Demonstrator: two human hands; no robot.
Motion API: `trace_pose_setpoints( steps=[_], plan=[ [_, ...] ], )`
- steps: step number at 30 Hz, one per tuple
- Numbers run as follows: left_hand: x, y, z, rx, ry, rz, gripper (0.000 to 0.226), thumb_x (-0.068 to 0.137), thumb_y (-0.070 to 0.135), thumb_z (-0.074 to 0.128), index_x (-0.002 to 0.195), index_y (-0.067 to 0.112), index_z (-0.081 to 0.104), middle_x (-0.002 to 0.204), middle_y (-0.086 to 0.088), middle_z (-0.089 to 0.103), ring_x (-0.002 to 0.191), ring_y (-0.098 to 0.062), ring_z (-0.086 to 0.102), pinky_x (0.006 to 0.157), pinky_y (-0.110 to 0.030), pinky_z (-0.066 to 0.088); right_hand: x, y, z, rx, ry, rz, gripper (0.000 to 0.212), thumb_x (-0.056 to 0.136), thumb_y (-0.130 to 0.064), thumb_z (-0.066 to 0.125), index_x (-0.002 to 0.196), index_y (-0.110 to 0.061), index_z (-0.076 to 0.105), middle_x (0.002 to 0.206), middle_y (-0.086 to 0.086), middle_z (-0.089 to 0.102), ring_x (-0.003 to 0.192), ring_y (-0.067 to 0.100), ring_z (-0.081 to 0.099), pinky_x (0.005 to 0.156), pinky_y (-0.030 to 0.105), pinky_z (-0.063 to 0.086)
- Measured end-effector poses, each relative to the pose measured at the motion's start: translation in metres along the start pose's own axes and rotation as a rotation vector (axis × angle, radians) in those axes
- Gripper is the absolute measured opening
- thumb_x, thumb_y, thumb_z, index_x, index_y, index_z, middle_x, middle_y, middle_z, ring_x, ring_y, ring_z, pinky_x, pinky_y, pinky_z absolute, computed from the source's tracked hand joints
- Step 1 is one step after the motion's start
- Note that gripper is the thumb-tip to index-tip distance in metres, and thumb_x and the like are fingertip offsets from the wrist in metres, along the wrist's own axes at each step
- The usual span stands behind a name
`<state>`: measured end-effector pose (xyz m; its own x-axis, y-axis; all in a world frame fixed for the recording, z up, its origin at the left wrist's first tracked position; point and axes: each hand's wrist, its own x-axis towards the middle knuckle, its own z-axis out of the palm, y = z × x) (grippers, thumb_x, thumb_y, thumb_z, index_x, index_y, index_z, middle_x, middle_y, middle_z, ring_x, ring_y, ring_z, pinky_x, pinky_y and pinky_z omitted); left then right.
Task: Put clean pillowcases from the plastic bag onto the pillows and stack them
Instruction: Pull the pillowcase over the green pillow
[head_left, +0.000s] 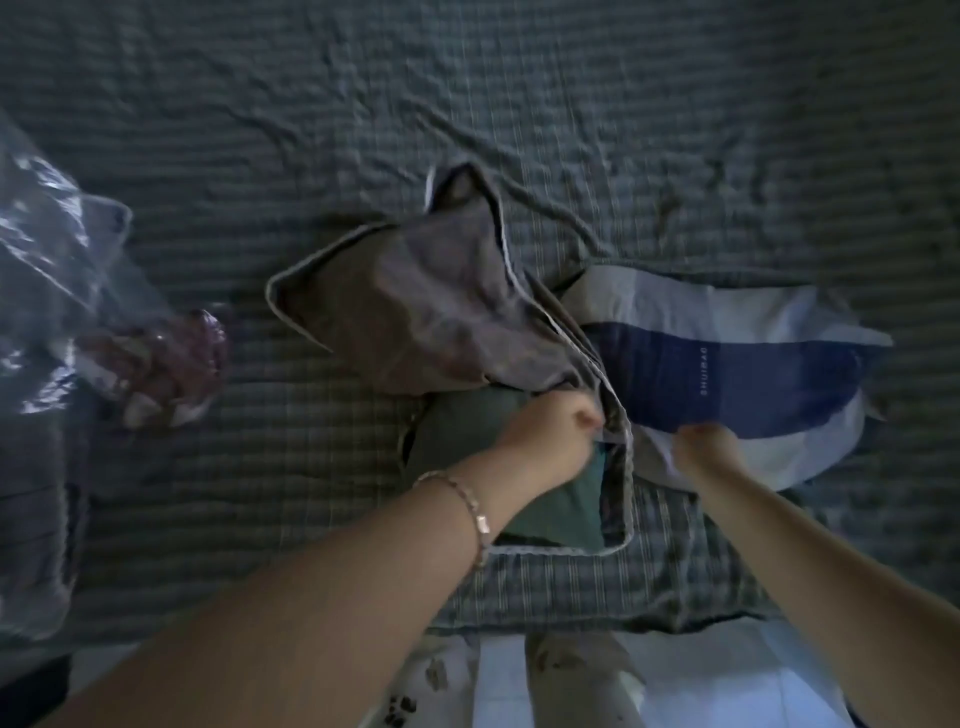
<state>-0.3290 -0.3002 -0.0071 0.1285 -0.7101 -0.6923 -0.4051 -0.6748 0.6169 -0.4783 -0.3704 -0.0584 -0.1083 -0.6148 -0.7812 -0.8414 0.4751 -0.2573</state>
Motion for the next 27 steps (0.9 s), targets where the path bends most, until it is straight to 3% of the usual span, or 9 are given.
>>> trace_pose_setpoints(
  steps=[2,6,7,9,12,16,20,23,27],
  plan=[
    [0.009,-0.048,0.009,0.093,0.089,-0.123,0.028,0.089,0.008,0.047,0.112,0.017,0.061,0.121,-0.005,0.060,0.112,-0.025,0.055,0.094,-0.034,0.045,0.008,0.004,0.004,-0.112,0.064,-0.109,0.035,0.092,-0.009,0.040,0.057,-0.014,0.041,0.061,0.002,0.044,0.059,0.018,0.041,0.065,0.028,0.036],
    [0.021,-0.106,0.023,0.118,0.399,-0.374,0.048,0.082,0.021,0.065,0.126,0.015,0.047,0.132,-0.009,0.040,0.122,-0.029,0.041,0.100,-0.039,0.038,0.003,-0.002,0.045,-0.226,-0.069,-0.272,0.025,0.092,-0.020,0.045,0.069,-0.011,0.051,0.058,0.000,0.046,0.051,0.013,0.041,0.045,0.023,0.029],
    [0.029,-0.114,0.026,0.070,0.525,-0.429,0.055,0.080,0.026,0.068,0.128,0.014,0.043,0.134,-0.011,0.036,0.124,-0.032,0.036,0.101,-0.042,0.036,0.006,0.001,0.058,-0.248,-0.109,-0.241,0.021,0.089,-0.029,0.050,0.081,-0.010,0.054,0.067,0.001,0.051,0.058,0.014,0.047,0.048,0.023,0.032],
    [0.042,-0.126,0.024,-0.107,0.691,-0.529,0.066,0.081,0.038,0.066,0.134,0.011,0.037,0.140,-0.011,0.032,0.127,-0.034,0.035,0.101,-0.047,0.036,0.012,0.012,0.083,-0.246,-0.179,-0.096,0.059,0.078,-0.053,0.059,0.115,-0.008,0.052,0.106,0.009,0.057,0.094,0.024,0.056,0.068,0.027,0.044],
    [0.054,-0.150,0.011,-0.411,0.523,-0.622,0.065,0.085,0.052,0.056,0.134,0.012,0.041,0.134,-0.009,0.047,0.119,-0.033,0.047,0.088,-0.036,0.040,0.017,0.031,0.103,-0.146,-0.266,0.095,0.102,0.065,-0.070,0.063,0.140,-0.007,0.033,0.135,0.011,0.046,0.118,0.029,0.049,0.095,0.036,0.044],
    [0.048,-0.150,-0.003,-0.165,0.284,-0.531,0.064,0.079,0.064,0.054,0.123,0.017,0.051,0.123,-0.007,0.056,0.111,-0.032,0.053,0.087,-0.036,0.043,0.000,0.029,0.112,0.118,-0.270,0.039,0.122,0.046,-0.076,0.072,0.142,-0.014,0.030,0.139,0.004,0.045,0.125,0.025,0.046,0.101,0.029,0.038],
    [0.028,-0.107,-0.006,-0.269,0.082,-0.387,0.056,0.084,0.057,0.049,0.129,0.024,0.045,0.130,0.005,0.045,0.124,-0.026,0.041,0.099,-0.034,0.032,-0.042,0.006,0.107,-0.107,-0.275,-0.105,0.156,0.020,-0.092,0.054,0.148,-0.015,0.009,0.146,0.008,0.028,0.137,0.029,0.027,0.111,0.045,0.029],
    [0.016,-0.084,-0.007,-0.652,-0.029,-0.394,0.019,0.093,0.033,0.045,0.102,0.020,0.055,0.123,-0.007,0.054,0.114,-0.025,0.050,0.102,-0.043,0.037,-0.049,-0.010,0.085,-0.225,-0.215,-0.137,0.132,0.037,-0.080,0.066,0.142,-0.013,0.023,0.137,0.008,0.038,0.128,0.027,0.039,0.106,0.044,0.036],
    [0.019,-0.089,-0.013,-0.796,0.041,-0.407,0.019,0.091,0.008,0.046,0.077,0.017,0.056,0.085,-0.013,0.059,0.079,-0.027,0.059,0.073,-0.032,0.047,-0.033,-0.025,0.064,-0.187,-0.138,-0.243,0.050,0.065,-0.042,0.074,0.100,-0.017,0.049,0.097,0.001,0.058,0.087,0.019,0.055,0.076,0.036,0.051]
  ],
)
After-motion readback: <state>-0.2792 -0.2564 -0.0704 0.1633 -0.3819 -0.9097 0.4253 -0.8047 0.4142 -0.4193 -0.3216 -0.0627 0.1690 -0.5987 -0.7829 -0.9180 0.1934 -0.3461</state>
